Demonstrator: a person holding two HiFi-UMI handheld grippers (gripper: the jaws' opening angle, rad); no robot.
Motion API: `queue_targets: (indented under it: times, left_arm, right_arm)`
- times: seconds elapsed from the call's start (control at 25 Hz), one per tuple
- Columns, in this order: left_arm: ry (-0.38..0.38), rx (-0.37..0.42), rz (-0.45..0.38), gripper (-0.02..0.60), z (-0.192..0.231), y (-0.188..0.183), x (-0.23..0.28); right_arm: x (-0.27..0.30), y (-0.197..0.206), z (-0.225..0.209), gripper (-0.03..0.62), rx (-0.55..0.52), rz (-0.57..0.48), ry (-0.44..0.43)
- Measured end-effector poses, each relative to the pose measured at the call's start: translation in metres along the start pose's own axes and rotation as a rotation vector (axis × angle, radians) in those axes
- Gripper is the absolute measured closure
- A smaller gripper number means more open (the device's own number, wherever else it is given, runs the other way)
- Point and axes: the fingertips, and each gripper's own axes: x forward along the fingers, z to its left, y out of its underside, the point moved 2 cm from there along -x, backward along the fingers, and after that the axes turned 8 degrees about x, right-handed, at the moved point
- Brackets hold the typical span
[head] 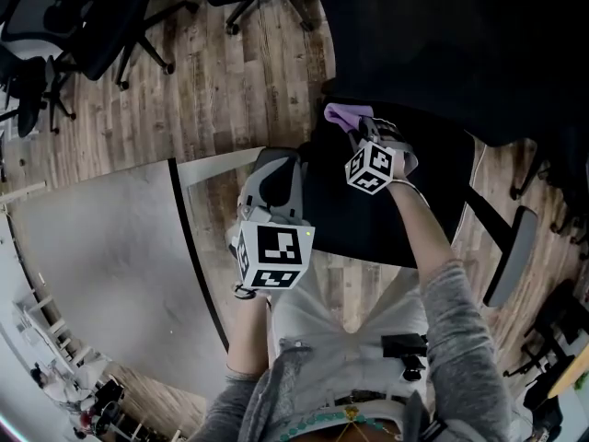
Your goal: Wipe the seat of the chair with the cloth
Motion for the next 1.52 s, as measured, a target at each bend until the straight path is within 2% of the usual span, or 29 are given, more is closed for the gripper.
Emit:
queue_targets:
  times: [0.44,0.76,1.04,1.2,1.52]
  left_arm:
    - [0.014,0.0,-0.005,0.574,-0.001,0.0,-0.002]
    - [0.007,0.008,-0.009,0.574,0.0,0.0,-0.001]
    - [0.015,0.004,-0.009,0.574,0.0,0.0,-0.001]
    - [0.033,-0.01,-0.007,0.574,0.001,-0.001,0.001]
    - [0.021,0.004,-0.003,0.574,0.001,-0.002,0.004]
  right_arm:
    - [0.036,0.009,0.011,0.546,-0.019,0.079,0.03]
    - [0.04,0.01,0.012,0.546,-0.055,0.09,-0.018]
    - [0.039,0.014,0.011,0.546,-0.078,0.097,-0.001]
    - [0.039,0.022,0.006,0.546,-0.056,0.11,0.011]
    - [0.037,0.041,-0.004,0.546,-0.027,0.133,0.01]
